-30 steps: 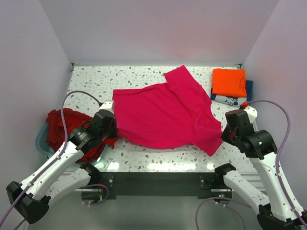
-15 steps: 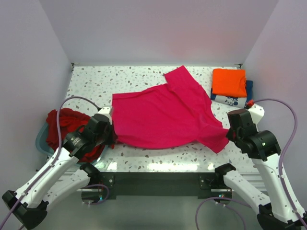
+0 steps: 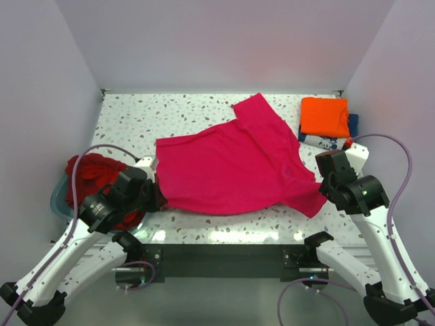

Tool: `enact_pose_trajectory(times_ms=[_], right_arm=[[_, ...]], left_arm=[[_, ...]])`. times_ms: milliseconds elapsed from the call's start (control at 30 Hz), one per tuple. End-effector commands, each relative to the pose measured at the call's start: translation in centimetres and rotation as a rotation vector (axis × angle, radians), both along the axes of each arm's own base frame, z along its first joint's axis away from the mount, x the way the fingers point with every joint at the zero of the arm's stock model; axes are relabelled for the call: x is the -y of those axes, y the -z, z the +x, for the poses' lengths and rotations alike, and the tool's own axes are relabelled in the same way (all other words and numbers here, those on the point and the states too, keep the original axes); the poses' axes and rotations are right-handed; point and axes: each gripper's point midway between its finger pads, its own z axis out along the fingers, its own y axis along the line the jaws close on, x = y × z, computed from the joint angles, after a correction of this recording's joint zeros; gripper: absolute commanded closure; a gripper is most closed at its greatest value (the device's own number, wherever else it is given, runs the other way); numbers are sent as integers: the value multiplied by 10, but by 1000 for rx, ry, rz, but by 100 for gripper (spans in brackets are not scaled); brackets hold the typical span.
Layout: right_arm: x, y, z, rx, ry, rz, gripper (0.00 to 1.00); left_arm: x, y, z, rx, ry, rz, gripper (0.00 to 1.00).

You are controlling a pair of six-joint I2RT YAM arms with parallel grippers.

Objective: Fold and stack the t-shirts
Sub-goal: Fold the tshirt

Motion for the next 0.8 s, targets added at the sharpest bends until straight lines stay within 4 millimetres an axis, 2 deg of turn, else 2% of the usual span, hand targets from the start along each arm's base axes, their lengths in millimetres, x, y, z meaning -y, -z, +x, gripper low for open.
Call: enact_pose_trajectory(times_ms=[0,200,367,533,667,733,767], right_arm=[[14,-5,-12,-32,26,-65,100],[13,-2,-11,-44,22,-65,100],[6,1,-6,-69,-8,-52,100],[-12,11,20,-126,-77,-42,100],[-26,17,46,-155,-126,-43,100],[-31,17,59,-158,-147,-50,100],[-33,24,67,-196,-150,-62,100]], left_arm=[[5,-23,-9,16,36,-62,100],[5,-32,-22,11,51,-104,100],[4,-23,-24,6,44,-115,100],[12,-13,-13,-4,46,-102,100],[16,-15,8,26,23,-78,100],[19,-9,16,10,21,-53,100],[21,-9,21,18,18,-49,100]])
